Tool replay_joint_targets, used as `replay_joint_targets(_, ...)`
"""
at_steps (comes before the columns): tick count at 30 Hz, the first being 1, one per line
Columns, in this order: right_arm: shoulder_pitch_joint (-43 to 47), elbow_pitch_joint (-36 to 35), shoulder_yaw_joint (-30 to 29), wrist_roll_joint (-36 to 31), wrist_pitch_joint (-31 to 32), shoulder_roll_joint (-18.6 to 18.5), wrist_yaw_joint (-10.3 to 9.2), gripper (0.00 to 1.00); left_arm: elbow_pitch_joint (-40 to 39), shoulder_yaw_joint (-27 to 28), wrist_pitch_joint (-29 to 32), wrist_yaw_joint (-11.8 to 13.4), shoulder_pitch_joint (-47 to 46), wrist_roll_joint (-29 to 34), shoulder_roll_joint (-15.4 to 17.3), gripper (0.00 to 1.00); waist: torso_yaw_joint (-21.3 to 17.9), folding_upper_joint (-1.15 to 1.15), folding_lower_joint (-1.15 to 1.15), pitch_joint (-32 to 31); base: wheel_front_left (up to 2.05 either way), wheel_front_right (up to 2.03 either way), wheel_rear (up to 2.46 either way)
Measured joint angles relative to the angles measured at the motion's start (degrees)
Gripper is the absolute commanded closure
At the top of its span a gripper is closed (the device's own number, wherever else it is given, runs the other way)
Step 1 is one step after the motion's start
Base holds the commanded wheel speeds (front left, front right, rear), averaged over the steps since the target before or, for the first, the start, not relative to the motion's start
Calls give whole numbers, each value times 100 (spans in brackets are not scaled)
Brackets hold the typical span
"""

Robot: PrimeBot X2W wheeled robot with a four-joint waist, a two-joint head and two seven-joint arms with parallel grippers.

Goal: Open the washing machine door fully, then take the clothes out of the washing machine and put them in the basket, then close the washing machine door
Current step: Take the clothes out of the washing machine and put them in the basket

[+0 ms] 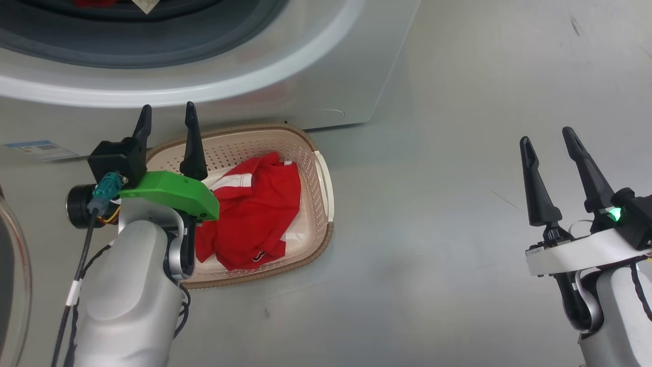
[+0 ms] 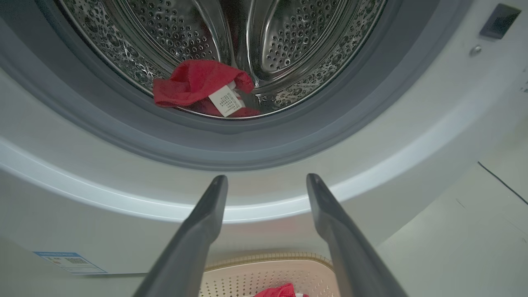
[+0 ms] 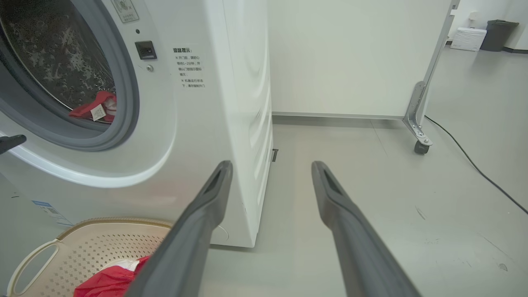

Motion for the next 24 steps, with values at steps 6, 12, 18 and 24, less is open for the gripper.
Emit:
replay_joint_targets(6,276,91,-86,-102,0,20,0,0,-803,-115,1,8,545,316,2,0,233,0,0,-430,0,0,0)
replay_joint_targets(12,578,224,-105,-192,0,98,-3,0,-1344,-183,1,29,1111,672,3,0,441,0,0,-883,0,0,0)
replay_joint_targets(18,810,269,-104,-231,0,312,-46,0,-1642,-189,1,53,1791,872,10,0,583,0,0,-1329,0,0,0)
replay_joint_targets(24,1107,283,-45,-232,0,533,-118,0,-1891,-168,1,53,2361,877,24,0,657,0,0,-1726,0,0,0)
